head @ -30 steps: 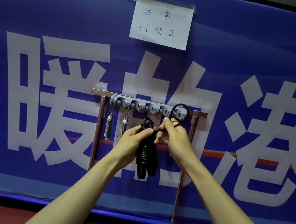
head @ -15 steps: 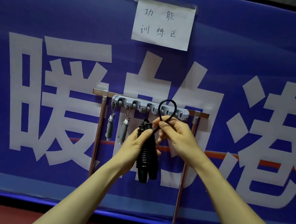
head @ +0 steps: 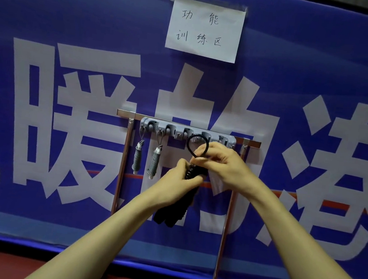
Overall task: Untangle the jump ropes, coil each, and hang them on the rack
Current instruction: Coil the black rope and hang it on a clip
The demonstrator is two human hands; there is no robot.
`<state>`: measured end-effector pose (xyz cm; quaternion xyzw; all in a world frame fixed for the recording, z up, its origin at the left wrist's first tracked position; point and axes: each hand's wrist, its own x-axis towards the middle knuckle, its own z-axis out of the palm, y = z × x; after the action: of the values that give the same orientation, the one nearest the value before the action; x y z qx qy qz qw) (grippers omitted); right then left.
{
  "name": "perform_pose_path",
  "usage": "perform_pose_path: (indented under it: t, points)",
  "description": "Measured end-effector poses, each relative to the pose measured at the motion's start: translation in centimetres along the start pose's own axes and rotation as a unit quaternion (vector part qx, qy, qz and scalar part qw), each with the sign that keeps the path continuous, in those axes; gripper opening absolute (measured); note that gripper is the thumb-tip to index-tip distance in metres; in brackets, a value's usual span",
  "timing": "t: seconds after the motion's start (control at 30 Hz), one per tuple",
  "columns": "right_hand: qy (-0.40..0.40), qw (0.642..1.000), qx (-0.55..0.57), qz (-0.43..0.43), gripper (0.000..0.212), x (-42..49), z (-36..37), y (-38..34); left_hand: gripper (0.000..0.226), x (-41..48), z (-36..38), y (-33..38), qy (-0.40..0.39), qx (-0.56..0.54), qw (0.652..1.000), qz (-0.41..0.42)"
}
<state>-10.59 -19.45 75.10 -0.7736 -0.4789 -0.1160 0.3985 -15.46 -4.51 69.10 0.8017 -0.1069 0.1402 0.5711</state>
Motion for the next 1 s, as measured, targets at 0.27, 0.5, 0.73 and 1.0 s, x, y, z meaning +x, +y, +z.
perform_pose_path:
  t: [0.27, 0.5, 0.73, 1.0]
  points:
    - [-0.064, 0.996, -0.045, 0.038, 0.008, 0.5, -0.3, -0.4, 0.076, 0.9, 0.0, 0.2, -0.029, 0.002, 0.999, -0.036]
    - [-0.009, 0.997, -0.048, 0.055, 0.017, 0.8, -0.9, -1.2, 0.034, 0.9, -0.5, 0.9, -0.057, 0.030, 0.998, -0.009]
    - [-0.009, 0.995, -0.009, 0.099, 0.022, 0.4, 0.6, -0.3, 0.058, 0.4, -0.2, 0.4, -0.036, 0.065, 0.996, -0.043]
    - [0.017, 0.995, 0.031, 0.096, 0.025, 0.1, 0.2, -0.5, 0.041, -0.8, -1.5, -0.7, -0.138, -0.225, 0.962, -0.072]
